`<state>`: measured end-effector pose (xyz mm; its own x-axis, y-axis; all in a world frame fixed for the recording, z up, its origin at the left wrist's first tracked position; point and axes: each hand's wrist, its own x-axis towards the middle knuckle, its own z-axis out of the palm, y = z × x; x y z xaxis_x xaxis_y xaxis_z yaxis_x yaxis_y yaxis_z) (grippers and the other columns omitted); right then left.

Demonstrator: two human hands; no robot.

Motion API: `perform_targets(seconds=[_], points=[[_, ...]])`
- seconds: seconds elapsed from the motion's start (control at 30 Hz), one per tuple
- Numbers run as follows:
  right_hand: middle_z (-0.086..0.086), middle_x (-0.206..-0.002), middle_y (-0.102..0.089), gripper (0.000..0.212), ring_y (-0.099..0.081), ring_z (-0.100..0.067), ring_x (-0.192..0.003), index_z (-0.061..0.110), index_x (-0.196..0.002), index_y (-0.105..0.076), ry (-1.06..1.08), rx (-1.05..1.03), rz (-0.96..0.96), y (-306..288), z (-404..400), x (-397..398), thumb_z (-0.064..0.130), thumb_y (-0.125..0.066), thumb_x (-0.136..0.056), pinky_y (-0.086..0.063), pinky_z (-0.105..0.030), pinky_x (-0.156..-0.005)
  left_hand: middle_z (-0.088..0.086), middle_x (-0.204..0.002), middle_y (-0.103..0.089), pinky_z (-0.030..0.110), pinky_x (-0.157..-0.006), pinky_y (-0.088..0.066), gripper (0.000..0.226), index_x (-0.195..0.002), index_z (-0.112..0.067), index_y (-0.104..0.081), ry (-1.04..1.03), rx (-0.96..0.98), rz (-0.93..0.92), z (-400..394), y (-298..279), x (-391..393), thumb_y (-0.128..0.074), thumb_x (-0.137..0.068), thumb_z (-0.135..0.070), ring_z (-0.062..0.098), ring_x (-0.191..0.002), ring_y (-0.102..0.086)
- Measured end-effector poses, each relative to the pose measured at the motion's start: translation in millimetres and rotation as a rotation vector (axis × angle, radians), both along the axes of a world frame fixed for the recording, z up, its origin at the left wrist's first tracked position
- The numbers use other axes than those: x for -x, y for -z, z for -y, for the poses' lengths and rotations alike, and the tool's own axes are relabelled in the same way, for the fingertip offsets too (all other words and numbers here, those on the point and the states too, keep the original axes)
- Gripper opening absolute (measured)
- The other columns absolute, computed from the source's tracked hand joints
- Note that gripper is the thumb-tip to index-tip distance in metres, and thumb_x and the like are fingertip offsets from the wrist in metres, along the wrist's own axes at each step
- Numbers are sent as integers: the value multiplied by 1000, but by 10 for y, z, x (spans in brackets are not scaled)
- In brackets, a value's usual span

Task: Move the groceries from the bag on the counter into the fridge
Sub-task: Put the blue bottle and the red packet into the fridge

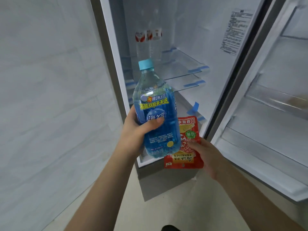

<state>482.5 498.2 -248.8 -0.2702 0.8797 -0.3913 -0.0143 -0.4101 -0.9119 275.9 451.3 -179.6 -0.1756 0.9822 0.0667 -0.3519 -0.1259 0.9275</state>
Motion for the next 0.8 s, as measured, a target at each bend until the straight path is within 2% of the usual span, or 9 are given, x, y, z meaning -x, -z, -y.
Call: perform_targets(seconds=[0.07, 0.2, 0.27, 0.37, 0.43, 0.57, 0.7, 0.8], points=[[-2, -98, -76, 20, -73, -24, -89, 21, -113, -63, 1, -7, 9, 30, -186, 52, 21, -60, -93, -54, -43, -87, 20, -117, -65, 49, -84, -56, 70, -126, -3, -50, -16, 11, 7, -99, 23, 45, -80, -65, -19, 38, -105, -66], [-1, -105, -74, 27, -71, -26, -95, 26, -117, -60, -39, -27, 61, 144, -596, 161, 32, -63, -91, -50, -51, -95, 22, -117, -64, 46, -80, -57, 72, -127, -1, -48, -47, 32, 32, -291, 94, 106, -79, -64, -19, 40, -105, -65], [0, -107, -73, 29, -72, -23, -94, 27, -118, -58, -101, -64, 100, 231, -793, 209, 37, -62, -91, -52, -48, -93, 21, -116, -65, 47, -81, -56, 71, -126, -1, -49, -84, 36, 7, -408, 129, 143, -80, -64, -18, 40, -106, -65], [1, -103, -73, 21, -73, -15, -84, 27, -112, -58, -220, -130, 161, 303, -1070, 315, 38, -57, -94, -58, -30, -73, 22, -117, -64, 52, -85, -55, 71, -126, -1, -49, -137, 40, -10, -608, 162, 176, -81, -65, -16, 41, -107, -64], [2, -96, -74, 14, -73, -12, -79, 25, -106, -59, -259, -132, 175, 377, -1290, 373, 34, -54, -96, -54, -20, -60, 21, -116, -65, 48, -83, -55, 71, -126, -1, -48, -163, 52, -8, -764, 160, 164, -80, -64, -14, 40, -106, -65], [4, -95, -74, 20, -71, -16, -89, 23, -106, -62, -331, -120, 241, 571, -1775, 461, 38, -53, -95, -52, -27, -70, 20, -114, -66, 43, -79, -56, 76, -128, 2, -46, -228, 80, 14, -1082, 136, 103, -80, -62, -14, 39, -105, -66], [2, -94, -69, 17, -66, -10, -83, 21, -102, -61, -331, -143, 342, 837, -2233, 500, 34, -51, -97, -47, -23, -62, 20, -117, -65, 45, -82, -55, 76, -128, 0, -46, -299, 95, -23, -1373, 126, 80, -81, -61, -14, 39, -106, -65], [-4, -91, -69, 21, -68, -20, -84, 18, -97, -62, -316, -137, 430, 1077, -2537, 562, 36, -53, -96, -56, -36, -71, 20, -115, -66, 44, -81, -55, 77, -127, 2, -46, -360, 87, -23, -1491, 131, 83, -80, -61, -14, 40, -105, -65]])
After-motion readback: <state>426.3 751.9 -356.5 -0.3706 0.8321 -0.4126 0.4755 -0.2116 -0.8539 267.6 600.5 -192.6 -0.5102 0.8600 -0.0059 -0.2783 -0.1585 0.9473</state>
